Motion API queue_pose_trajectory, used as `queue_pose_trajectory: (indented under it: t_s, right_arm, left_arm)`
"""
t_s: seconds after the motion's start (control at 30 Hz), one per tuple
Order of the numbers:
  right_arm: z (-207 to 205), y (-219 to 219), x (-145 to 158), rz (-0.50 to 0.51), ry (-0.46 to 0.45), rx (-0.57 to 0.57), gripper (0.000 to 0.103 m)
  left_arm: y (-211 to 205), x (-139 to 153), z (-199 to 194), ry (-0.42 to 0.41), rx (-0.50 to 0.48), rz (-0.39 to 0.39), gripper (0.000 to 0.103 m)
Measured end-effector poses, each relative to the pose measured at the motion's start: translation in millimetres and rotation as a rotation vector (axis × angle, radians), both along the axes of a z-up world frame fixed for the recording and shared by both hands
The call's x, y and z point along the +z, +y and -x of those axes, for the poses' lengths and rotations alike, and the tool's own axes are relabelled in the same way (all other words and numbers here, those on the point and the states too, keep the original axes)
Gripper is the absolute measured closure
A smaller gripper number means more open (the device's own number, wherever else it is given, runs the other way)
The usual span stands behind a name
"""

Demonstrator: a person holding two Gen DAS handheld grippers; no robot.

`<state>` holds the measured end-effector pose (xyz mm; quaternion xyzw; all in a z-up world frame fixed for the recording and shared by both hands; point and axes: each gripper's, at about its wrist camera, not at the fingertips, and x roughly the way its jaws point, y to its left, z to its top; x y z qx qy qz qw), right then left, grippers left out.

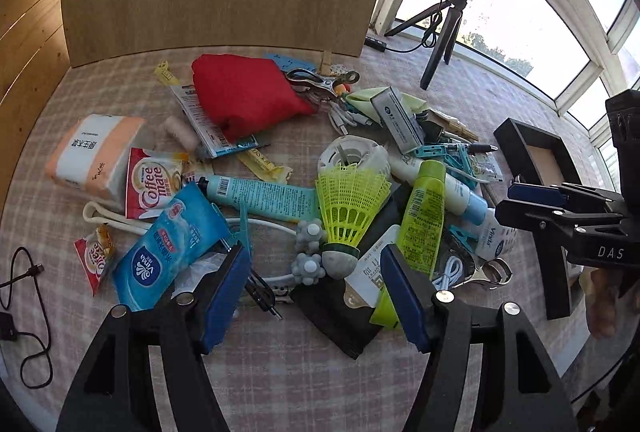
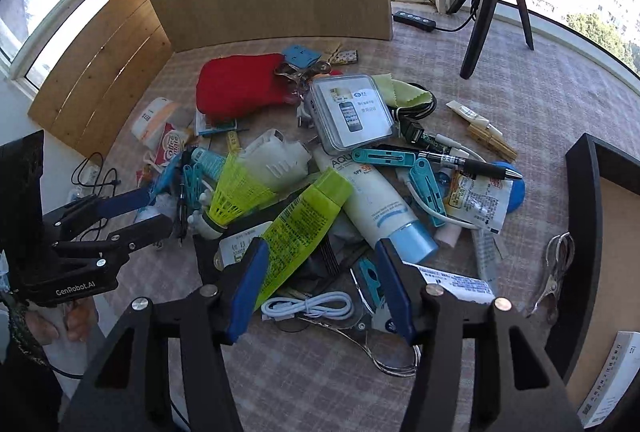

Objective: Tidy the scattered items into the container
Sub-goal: 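Return the left gripper to the pile and grasp the yellow shuttlecock, then carry the shuttlecock to the tray while the right gripper carries the green tube there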

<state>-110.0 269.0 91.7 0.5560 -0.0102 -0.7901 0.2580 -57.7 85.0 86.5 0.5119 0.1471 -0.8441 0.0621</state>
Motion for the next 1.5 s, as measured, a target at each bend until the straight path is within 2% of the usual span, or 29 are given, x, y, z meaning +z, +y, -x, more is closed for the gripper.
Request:
queue_pose_trajectory:
  t_s: [0.1,0.2,0.33,0.47,0.7,0.9,1.13,1.2,1.5]
  right_arm:
    - [2,-12,-7,0.040,-0.045,0.000,0.069]
    - [5,-26,-12,0.053,-0.060,0.000,0.071]
    - [9,-41,-14,0.032,-0.055,0.001,0.072]
    - [10,-36,-15,-0.009,-0.040,-0.059,0.072]
    - [20,-15,-32,0.010,-0.112,-0.167,0.072]
    - [35,-20,-46,0.014,-0.139,-0.172,0.070]
    - [48,-30,-57,0.068,-0.181,-0.168,0.068]
    - [48,-30,-56,0.080,-0.178,-0.165,0.069]
    - [38,-15,-34,0.151,-0.134,-0.172,0.072]
  left_arm:
    - [11,-7,-6,-0.011,-0.047,-0.017,0.046]
    - [22,-10,-6,-0.005,-0.082,-0.029,0.046]
    - [30,-9,-2,0.002,-0.100,-0.011,0.046]
    - [26,-6,10,0.009,-0.088,0.001,0.046]
    - [16,-15,40,-0.011,-0.089,0.053,0.046]
    - [16,-30,58,-0.049,-0.093,0.063,0.046]
    - [13,-35,64,-0.050,-0.077,0.049,0.058]
    - [12,-33,63,-0.042,-0.076,0.038,0.069]
    - [14,-17,53,-0.012,-0.072,0.003,0.074]
